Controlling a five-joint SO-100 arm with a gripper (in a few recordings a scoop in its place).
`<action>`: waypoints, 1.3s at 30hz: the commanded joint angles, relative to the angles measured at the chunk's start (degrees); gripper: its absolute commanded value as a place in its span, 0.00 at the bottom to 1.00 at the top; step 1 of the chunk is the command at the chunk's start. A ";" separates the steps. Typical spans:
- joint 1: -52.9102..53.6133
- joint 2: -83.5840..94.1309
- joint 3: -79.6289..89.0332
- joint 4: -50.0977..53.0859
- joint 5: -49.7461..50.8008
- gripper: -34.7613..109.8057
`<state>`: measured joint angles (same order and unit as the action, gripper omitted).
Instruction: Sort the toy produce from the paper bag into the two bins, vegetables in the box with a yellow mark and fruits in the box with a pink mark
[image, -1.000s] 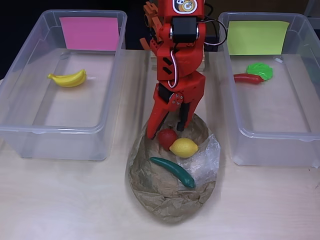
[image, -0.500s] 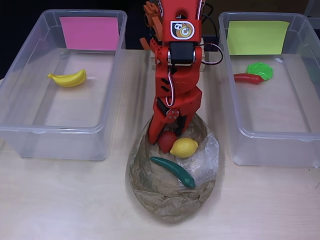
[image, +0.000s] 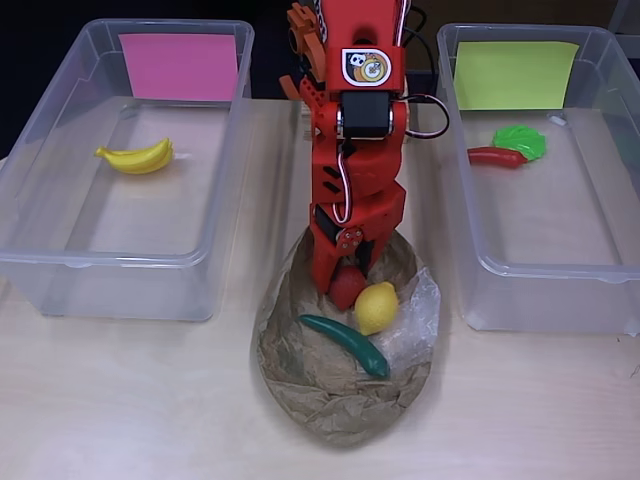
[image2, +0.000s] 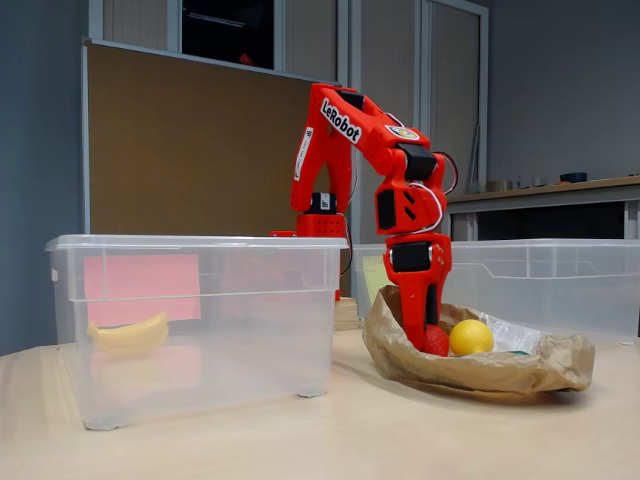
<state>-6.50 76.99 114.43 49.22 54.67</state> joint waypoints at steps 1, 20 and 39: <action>-1.67 5.01 -2.37 5.01 -1.58 0.33; 15.73 37.71 -12.13 28.56 -7.21 0.31; 69.35 38.50 0.70 27.51 -0.79 0.35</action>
<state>57.74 114.08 112.76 78.75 51.59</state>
